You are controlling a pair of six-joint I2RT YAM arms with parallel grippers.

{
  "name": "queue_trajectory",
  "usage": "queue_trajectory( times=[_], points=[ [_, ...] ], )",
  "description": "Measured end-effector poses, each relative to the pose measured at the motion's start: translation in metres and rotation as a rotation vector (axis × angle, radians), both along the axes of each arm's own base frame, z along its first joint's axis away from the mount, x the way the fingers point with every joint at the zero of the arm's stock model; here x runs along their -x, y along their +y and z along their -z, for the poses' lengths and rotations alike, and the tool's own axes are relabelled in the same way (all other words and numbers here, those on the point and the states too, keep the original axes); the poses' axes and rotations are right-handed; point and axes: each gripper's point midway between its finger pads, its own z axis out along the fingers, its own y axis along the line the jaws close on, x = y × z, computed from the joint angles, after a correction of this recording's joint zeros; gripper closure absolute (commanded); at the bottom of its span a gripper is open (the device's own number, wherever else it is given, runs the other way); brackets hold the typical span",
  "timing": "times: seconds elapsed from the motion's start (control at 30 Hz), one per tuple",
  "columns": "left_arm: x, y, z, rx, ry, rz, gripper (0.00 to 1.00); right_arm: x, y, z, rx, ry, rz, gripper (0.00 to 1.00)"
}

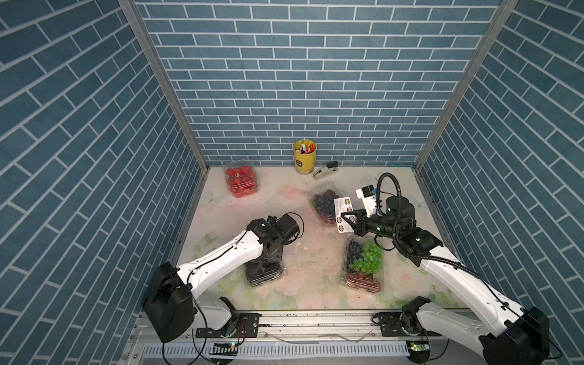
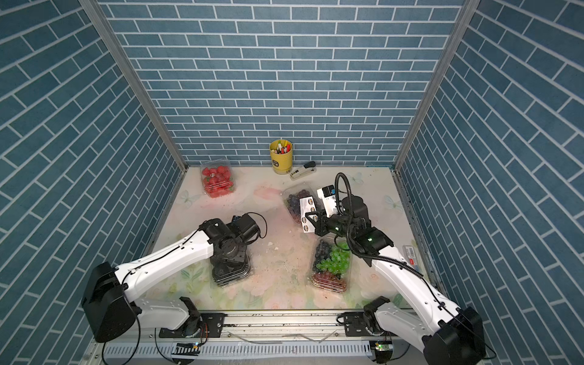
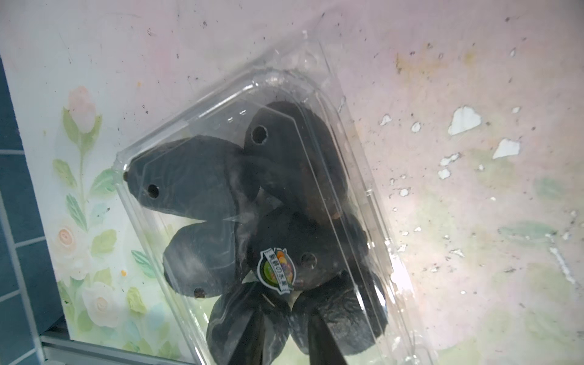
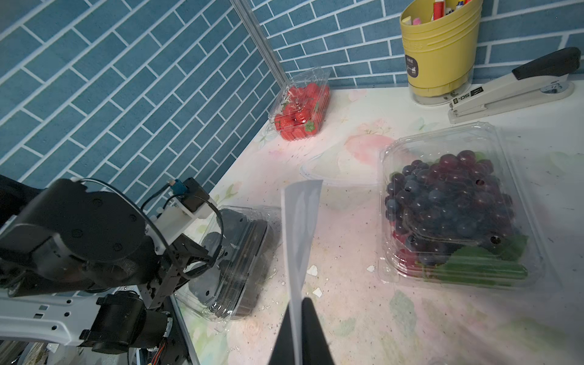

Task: Label fruit boxes
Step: Stick the label on the fruit box.

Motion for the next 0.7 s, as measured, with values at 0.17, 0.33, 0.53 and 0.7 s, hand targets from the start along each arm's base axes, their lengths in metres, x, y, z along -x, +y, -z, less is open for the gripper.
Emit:
queue_trajectory(
  times=[0.17, 0.33, 0.53, 0.7],
  points=[
    [-0.011, 0.002, -0.010, 0.070, -0.040, -0.031, 1.00, 0.000, 0.000, 0.000, -0.001, -0.001, 0.000, 0.93],
    [-0.021, 0.002, -0.008, 0.106, -0.054, -0.057, 1.00, -0.001, 0.000, 0.000, -0.002, -0.003, 0.000, 0.93],
    [-0.021, 0.004, 0.008, 0.110, -0.033, -0.065, 1.00, -0.001, 0.000, 0.000, -0.002, -0.003, 0.000, 0.93],
    [-0.019, 0.008, 0.019, 0.088, -0.003, -0.074, 1.00, -0.001, 0.000, 0.000, -0.002, -0.003, 0.000, 0.93]
  ],
)
